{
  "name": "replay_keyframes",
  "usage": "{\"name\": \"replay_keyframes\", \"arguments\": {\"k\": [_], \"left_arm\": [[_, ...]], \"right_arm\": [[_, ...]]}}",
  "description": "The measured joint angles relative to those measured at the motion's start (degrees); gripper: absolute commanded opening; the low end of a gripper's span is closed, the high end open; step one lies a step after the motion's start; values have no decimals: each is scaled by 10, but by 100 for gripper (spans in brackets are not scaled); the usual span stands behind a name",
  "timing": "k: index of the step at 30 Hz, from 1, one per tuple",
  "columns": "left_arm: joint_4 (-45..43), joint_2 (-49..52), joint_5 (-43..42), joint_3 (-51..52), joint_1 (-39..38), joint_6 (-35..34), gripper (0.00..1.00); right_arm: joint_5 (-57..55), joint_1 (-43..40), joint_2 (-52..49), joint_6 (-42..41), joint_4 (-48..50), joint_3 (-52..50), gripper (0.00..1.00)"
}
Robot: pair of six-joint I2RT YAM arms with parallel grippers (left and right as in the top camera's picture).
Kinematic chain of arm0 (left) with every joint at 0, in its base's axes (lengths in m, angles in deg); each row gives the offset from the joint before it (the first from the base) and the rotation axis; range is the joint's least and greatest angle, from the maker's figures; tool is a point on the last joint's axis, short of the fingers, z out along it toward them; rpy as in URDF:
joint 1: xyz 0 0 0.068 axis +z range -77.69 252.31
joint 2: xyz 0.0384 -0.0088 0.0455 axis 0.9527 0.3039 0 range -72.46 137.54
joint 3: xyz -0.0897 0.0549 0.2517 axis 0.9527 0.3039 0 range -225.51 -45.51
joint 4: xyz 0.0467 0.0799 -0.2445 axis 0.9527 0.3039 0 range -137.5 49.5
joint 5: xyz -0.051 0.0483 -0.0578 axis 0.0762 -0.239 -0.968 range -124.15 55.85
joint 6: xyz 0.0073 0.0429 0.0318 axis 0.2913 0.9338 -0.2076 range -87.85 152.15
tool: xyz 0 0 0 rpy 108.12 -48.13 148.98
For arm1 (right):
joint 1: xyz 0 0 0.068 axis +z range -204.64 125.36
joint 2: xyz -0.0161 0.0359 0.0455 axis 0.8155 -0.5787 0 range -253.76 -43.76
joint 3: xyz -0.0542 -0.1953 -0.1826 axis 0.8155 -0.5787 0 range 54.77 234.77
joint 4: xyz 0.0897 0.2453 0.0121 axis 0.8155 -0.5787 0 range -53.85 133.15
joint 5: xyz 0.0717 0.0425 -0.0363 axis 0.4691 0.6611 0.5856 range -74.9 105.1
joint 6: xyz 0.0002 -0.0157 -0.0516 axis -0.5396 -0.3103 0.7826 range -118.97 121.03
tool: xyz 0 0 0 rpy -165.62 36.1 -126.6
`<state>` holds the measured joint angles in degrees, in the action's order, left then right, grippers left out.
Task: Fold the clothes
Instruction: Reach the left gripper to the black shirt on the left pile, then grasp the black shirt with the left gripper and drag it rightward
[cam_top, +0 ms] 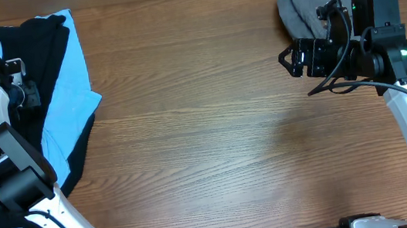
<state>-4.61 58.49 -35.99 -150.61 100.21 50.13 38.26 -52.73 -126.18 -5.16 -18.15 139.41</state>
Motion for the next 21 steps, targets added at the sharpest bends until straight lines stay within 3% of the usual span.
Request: {"name": "replay_keyframes", "arguments": {"k": [13, 21], "left_arm": [[33, -27, 7, -2, -24, -64, 4], [73, -165, -61, -5, -154, -110, 4]], "right_arm": [[0, 0, 0, 0, 10, 0, 85], [0, 0, 0, 0, 28, 0, 81]]}}
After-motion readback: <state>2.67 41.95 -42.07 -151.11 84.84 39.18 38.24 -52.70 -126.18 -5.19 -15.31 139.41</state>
